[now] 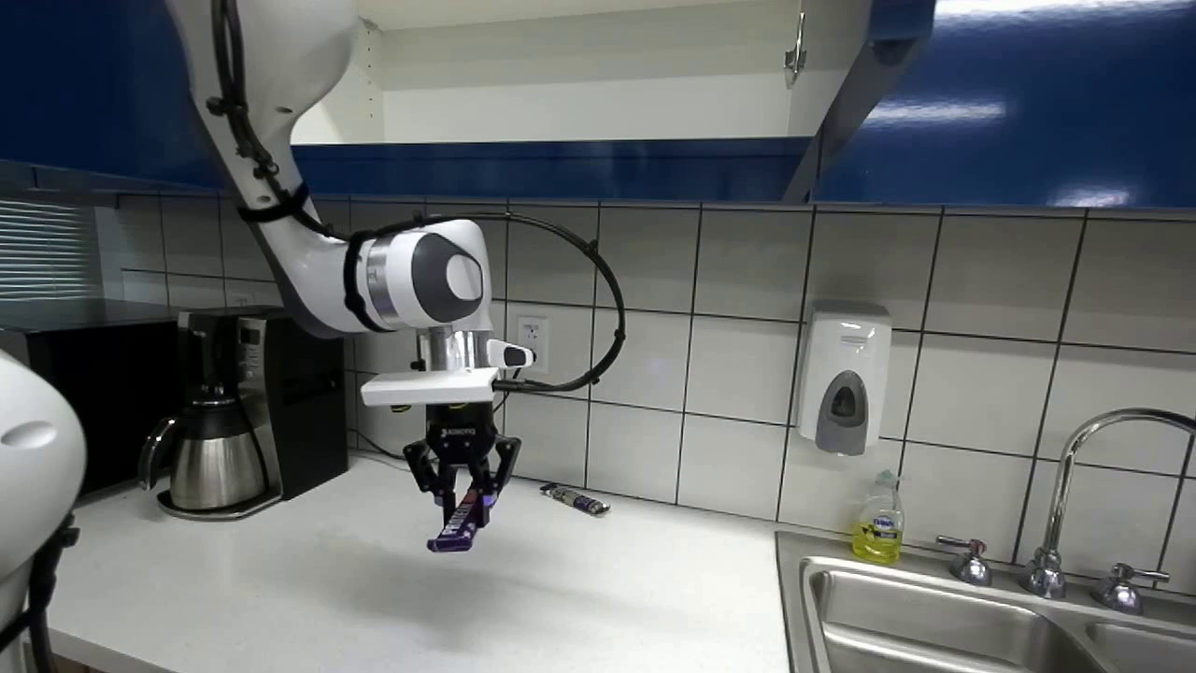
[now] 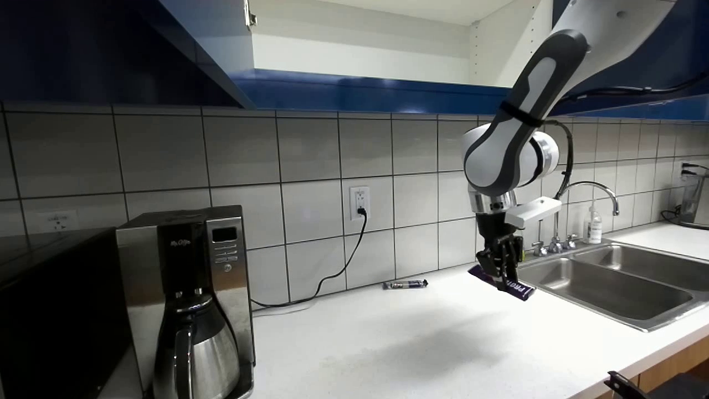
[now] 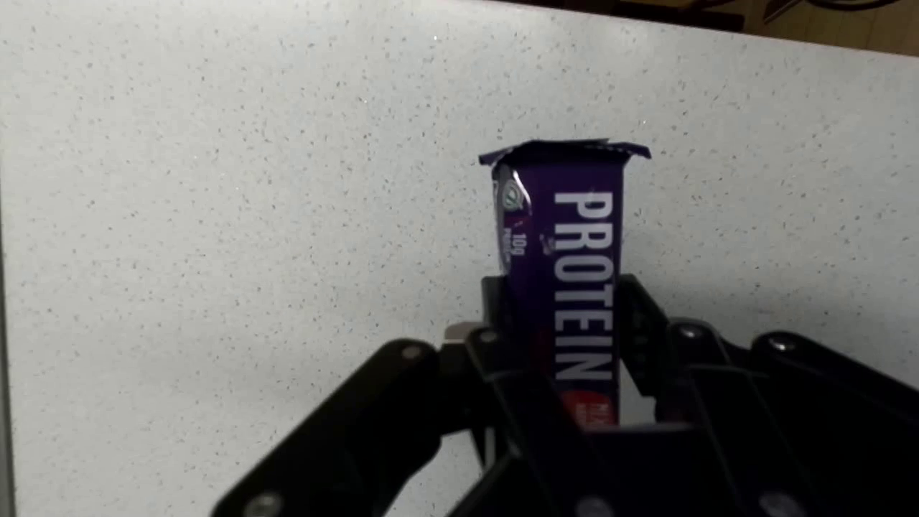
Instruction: Put the blue packet in the top cabinet
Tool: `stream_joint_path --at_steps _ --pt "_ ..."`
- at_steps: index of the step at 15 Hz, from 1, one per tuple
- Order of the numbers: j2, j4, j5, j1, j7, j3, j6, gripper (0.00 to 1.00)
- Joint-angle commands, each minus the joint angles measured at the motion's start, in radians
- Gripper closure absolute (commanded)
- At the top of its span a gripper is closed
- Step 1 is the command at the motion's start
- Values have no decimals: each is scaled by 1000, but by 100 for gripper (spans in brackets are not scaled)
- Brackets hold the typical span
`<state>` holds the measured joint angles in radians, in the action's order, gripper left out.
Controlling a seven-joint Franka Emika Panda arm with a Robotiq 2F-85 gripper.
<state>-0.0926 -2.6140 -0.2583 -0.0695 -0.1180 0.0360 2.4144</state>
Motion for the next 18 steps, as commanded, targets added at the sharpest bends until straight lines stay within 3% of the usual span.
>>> stream_joint_path --at_steps 1,6,11,18 --pt "-217 -99 1 9 11 -4 -95 86" --pt "-463 -122 7 14 8 -16 -264 86" --pt "-653 -32 11 39 17 -43 -400 86" --pt "-703 196 3 48 32 -66 -431 86"
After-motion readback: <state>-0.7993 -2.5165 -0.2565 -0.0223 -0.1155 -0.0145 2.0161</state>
